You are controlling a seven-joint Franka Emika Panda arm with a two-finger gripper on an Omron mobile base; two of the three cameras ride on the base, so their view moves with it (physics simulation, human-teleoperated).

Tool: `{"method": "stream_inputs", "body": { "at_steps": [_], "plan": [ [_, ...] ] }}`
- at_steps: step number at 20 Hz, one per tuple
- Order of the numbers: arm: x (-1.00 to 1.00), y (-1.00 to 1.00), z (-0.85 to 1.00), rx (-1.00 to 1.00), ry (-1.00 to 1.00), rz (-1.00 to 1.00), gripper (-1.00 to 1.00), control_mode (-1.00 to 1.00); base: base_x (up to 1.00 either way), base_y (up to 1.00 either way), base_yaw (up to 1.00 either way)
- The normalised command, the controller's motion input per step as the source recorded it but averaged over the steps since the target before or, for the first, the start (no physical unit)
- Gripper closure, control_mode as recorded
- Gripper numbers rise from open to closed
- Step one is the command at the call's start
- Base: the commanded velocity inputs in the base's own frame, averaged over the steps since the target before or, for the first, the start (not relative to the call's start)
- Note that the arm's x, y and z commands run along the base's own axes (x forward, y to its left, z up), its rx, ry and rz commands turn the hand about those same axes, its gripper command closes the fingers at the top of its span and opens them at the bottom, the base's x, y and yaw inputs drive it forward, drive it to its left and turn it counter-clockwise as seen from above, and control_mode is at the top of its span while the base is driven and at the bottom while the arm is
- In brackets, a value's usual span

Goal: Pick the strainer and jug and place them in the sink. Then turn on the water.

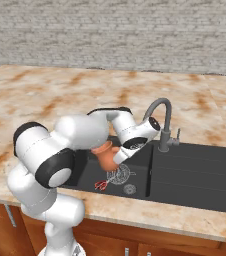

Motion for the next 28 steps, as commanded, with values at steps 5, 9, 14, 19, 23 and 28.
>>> {"method": "stream_inputs", "body": {
  "at_steps": [5,9,14,19,23,28],
  "plan": [
    [0.72,0.21,-0.59,-0.01,-0.26,-0.12,1.00,-1.00,0.00,0.00,0.00],
    [0.35,0.37,-0.49,0.02,-0.19,-0.22,1.00,-1.00,0.00,0.00,0.00],
    [0.24,0.42,-0.50,0.09,-0.06,-0.17,1.00,-1.00,0.00,0.00,0.00],
    [0.43,0.26,-0.39,0.21,0.24,-0.02,1.00,-1.00,0.00,0.00,0.00],
    [0.69,0.01,-0.23,0.06,0.21,0.01,1.00,-1.00,0.00,0.00,0.00],
    [0.78,0.00,-0.24,0.05,0.04,0.00,1.00,-1.00,0.00,0.00,0.00]
  ]
}}
